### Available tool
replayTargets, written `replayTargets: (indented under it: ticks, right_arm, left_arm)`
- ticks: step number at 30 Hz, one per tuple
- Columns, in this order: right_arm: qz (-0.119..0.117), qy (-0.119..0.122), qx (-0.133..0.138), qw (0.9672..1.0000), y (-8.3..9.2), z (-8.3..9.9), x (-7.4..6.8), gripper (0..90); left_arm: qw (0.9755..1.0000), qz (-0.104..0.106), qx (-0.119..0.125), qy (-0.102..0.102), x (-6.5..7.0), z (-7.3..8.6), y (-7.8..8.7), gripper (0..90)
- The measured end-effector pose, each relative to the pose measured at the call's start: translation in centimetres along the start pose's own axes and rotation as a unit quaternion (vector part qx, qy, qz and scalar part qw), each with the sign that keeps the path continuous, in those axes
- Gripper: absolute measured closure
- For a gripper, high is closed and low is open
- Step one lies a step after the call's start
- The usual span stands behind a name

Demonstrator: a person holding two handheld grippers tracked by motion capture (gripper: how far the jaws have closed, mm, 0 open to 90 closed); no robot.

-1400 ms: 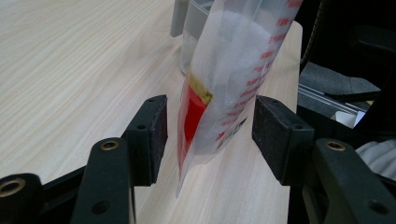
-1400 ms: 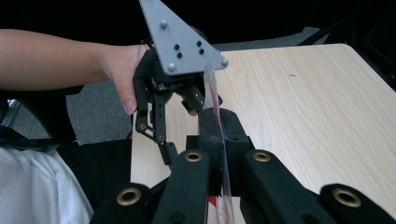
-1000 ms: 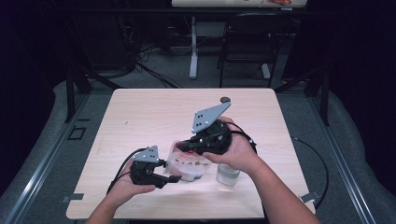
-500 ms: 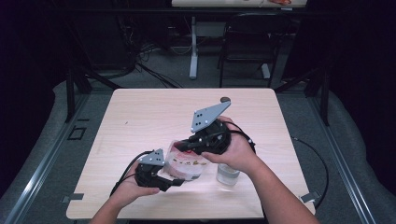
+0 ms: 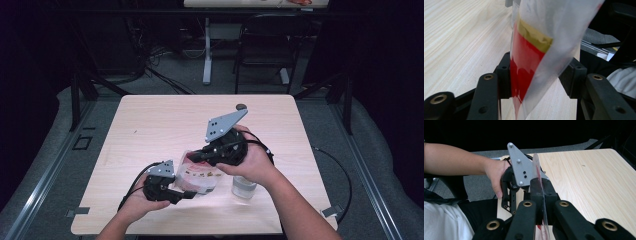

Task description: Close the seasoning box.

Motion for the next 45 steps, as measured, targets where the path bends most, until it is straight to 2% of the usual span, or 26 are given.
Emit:
replayTargets:
  ticks: [5,12,18,26,34,38,39,45]
  right_arm:
    - [-0.002,-0.002,0.007,1.0,0.2,0.2,0.0,89.9]
    - [-0.003,-0.005,0.012,0.9999,0.4,0.5,0.1,89.8]
    - [0.0,-0.011,0.023,0.9997,0.6,1.0,0.2,89.2]
    - [0.015,-0.013,0.011,0.9997,0.6,1.5,0.3,88.1]
    - [0.023,-0.018,0.01,0.9995,0.8,1.7,0.3,84.1]
    - [0.026,-0.025,0.009,0.9993,1.1,2.1,0.3,81.9]
    - [0.034,-0.028,0.002,0.999,1.3,2.3,0.3,81.3]
    - [0.041,-0.031,0.0,0.9987,1.5,2.9,0.2,81.0]
  left_arm:
    - [1.0,0.0,0.0,0.004,-0.1,0.0,0.3,57.8]
    - [0.9999,0.006,-0.012,0.01,-0.1,-0.1,0.5,59.1]
    - [0.9997,-0.001,-0.023,0.01,-0.2,-0.2,0.8,60.5]
    - [0.999,-0.012,-0.042,0.008,-0.4,-0.1,1.1,62.0]
    - [0.9987,-0.017,-0.047,0.008,-0.4,-0.1,1.3,62.8]
    - [0.9983,-0.018,-0.056,0.007,-0.4,0.0,1.4,62.9]
    - [0.998,-0.022,-0.058,0.005,-0.4,0.0,1.5,63.1]
    - [0.9976,-0.019,-0.067,0.005,-0.3,0.1,1.6,63.3]
Point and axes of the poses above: each handheld gripper's, and its own axes: y roughly backward along the jaws, z roughly out of its underside, x roughly to its right, the point moved 2 cm from there along -y, roughly forward along the jaws, and after that the axes turned 12 degrees about -z, right-handed, at the moved point
